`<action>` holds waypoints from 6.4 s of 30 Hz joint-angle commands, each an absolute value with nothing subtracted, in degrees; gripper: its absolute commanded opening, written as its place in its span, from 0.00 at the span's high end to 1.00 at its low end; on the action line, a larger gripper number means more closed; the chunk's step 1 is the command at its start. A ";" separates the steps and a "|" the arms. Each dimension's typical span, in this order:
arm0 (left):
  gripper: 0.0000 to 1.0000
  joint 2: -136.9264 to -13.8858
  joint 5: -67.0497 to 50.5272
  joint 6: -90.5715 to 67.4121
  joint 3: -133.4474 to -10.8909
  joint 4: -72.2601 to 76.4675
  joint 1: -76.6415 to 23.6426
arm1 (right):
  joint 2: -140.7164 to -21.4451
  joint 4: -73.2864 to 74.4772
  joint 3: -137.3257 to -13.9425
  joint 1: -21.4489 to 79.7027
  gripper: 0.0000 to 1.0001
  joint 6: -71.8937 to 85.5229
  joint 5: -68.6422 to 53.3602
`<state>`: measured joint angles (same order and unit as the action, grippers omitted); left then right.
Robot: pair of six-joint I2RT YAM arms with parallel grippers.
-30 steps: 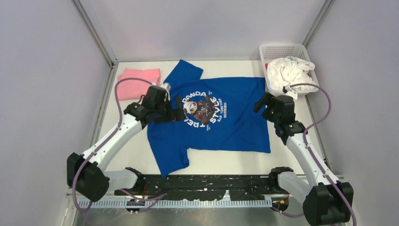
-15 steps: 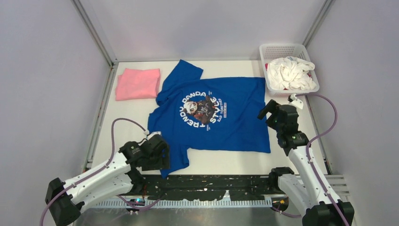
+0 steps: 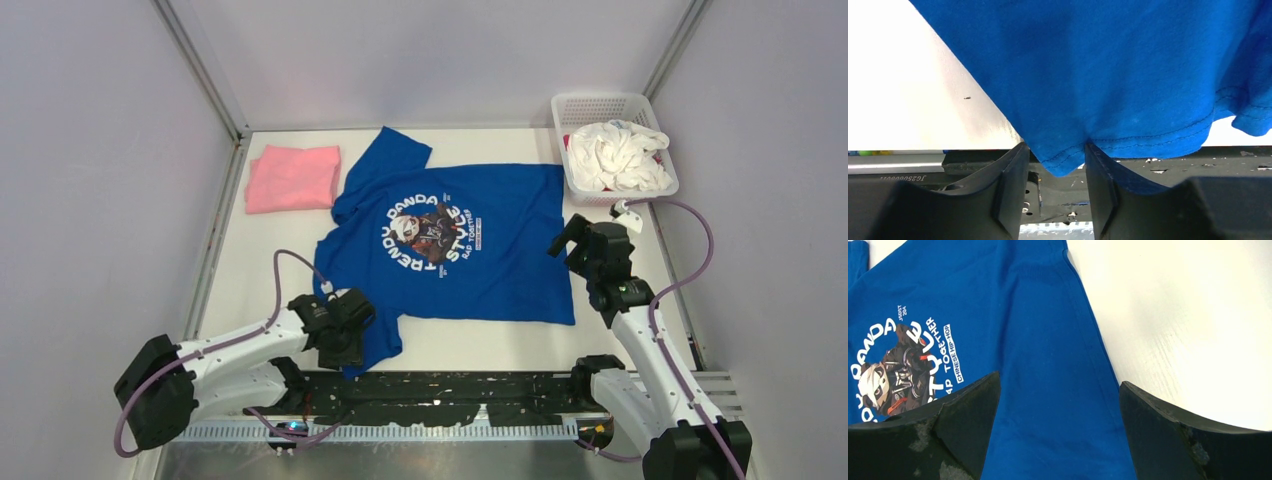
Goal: Fold and stack the t-shirts
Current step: Grab the side of the flattened tshirt closest away from the robot with both arms, then fold the flattened tshirt in 1/3 of the way
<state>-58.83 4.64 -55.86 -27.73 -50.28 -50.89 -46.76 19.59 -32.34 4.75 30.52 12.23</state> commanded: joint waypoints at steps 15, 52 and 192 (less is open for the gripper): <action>1.00 -67.79 6.44 -54.14 -31.72 -45.49 -51.15 | -44.27 23.22 -32.38 4.61 0.04 33.52 16.72; 1.00 -51.41 0.73 -53.04 -27.16 -49.38 -51.15 | -42.96 33.76 -18.38 4.60 0.54 47.74 11.21; 0.00 -96.03 -15.31 -37.94 -51.66 -23.91 -14.61 | -79.16 17.47 -34.61 13.04 0.04 36.94 1.98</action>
